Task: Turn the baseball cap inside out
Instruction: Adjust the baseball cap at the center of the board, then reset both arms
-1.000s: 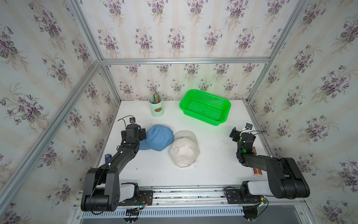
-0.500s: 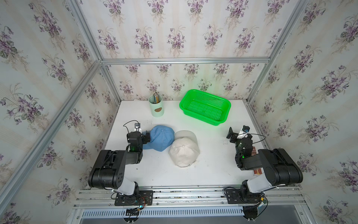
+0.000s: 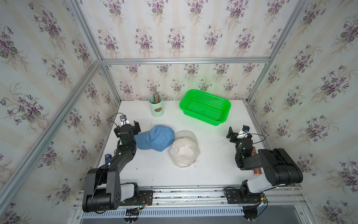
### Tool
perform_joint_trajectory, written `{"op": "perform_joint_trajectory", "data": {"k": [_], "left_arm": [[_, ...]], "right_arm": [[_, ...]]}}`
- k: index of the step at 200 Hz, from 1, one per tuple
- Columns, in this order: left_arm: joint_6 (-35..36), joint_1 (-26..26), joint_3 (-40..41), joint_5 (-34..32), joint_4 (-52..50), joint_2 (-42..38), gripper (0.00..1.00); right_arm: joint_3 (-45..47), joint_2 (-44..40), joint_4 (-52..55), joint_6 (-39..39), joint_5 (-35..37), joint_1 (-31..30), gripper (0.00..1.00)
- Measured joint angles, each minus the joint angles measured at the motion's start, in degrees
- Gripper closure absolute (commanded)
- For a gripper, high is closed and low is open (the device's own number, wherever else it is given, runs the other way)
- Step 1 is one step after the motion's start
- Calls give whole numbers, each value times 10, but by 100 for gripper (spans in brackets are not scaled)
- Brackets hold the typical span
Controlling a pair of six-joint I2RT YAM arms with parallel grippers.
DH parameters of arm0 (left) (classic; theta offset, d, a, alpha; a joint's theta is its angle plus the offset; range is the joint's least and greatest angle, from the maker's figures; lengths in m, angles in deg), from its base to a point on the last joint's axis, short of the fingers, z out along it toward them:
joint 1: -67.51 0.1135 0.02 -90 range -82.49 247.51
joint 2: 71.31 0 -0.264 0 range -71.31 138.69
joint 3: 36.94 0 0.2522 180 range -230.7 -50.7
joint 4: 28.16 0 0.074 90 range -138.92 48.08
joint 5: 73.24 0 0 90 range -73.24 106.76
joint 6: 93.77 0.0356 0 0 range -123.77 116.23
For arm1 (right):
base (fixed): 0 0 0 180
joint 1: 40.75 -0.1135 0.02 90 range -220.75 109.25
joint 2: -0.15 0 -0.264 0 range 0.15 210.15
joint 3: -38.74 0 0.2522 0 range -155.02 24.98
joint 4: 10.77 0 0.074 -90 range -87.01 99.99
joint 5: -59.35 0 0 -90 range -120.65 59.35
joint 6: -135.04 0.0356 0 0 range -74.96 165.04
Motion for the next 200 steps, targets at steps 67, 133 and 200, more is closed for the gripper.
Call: {"op": "perform_joint_trajectory", "data": {"k": [67,133,200], "left_arm": [[-94,57,-154,63,-359,152,1],[-110,59,-171,85,-422,200,1],[-102,44,-166,135,-433,213,1]], "right_arm": [[0,0,0,0,0,-1,0],[0,0,0,0,0,-1,0],[0,0,0,0,0,-1,0]]}}
